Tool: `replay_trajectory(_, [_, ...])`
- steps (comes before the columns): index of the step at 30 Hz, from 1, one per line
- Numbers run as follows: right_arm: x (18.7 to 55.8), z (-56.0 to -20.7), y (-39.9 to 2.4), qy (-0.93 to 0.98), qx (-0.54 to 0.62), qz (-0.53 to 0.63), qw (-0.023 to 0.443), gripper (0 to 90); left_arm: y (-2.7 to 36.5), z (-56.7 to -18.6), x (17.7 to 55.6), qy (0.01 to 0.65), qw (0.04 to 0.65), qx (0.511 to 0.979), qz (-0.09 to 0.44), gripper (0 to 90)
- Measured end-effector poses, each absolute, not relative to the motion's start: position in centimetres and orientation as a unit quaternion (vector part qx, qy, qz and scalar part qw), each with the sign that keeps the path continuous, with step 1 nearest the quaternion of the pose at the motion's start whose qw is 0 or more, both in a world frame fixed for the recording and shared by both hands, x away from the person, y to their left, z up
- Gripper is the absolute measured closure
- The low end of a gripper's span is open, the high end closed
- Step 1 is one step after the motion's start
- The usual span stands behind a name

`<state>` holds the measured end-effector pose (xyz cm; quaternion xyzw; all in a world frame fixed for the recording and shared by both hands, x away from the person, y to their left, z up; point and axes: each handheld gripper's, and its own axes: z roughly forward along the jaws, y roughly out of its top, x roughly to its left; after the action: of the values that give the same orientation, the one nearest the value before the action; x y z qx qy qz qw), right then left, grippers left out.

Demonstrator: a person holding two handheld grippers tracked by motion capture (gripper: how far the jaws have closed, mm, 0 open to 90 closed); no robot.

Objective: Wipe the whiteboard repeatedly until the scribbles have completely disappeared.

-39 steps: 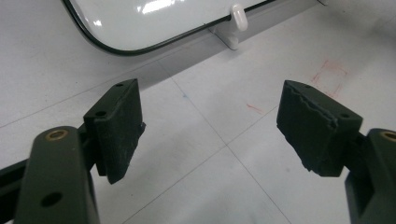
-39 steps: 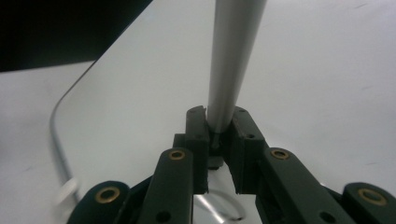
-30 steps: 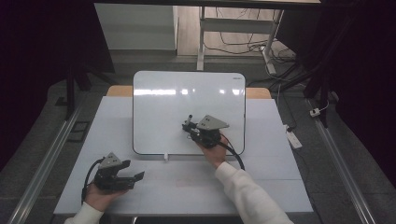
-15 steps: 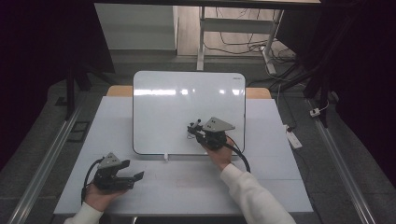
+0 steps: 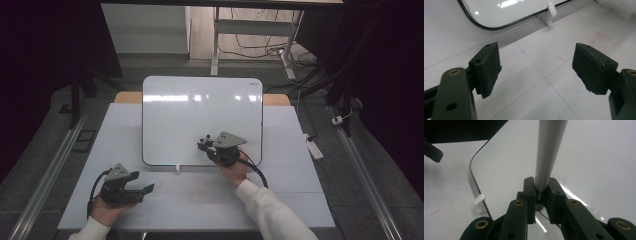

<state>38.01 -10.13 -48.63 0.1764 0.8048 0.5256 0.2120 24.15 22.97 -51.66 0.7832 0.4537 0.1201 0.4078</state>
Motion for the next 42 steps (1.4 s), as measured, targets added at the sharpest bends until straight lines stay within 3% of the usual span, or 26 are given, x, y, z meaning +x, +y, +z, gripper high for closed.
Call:
replay_trajectory(10, [37.6, -49.0, -10.2, 0.813, 0.168, 0.519, 0.202, 78.7, 22.9, -51.6, 24.1, 0.454, 0.408, 0.783, 0.12, 23.7])
replay_trajectory(15, [38.2, -48.3, -11.0, 0.795, 0.189, 0.531, 0.224, 78.7, 22.9, -51.7, 24.2, 0.454, 0.408, 0.783, 0.12, 23.7])
replay_trajectory(21, [37.4, -49.1, -9.6, 0.814, 0.161, 0.516, 0.21, 78.7, 23.0, -51.6, 24.2, 0.454, 0.408, 0.783, 0.121, 23.7])
replay_trajectory(30, [37.2, -49.0, -11.6, 0.81, 0.184, 0.514, 0.212, 78.7, 22.9, -51.7, 24.3, 0.452, 0.408, 0.785, 0.12, 23.6])
replay_trajectory(38, [37.9, -48.1, -13.5, 0.787, 0.211, 0.524, 0.25, 78.7, 22.9, -51.7, 24.3, 0.453, 0.407, 0.784, 0.12, 23.6])
replay_trajectory(42, [37.6, -48.6, -12.9, 0.792, 0.206, 0.525, 0.233, 78.7, 22.9, -51.7, 24.3, 0.453, 0.407, 0.784, 0.12, 23.6])
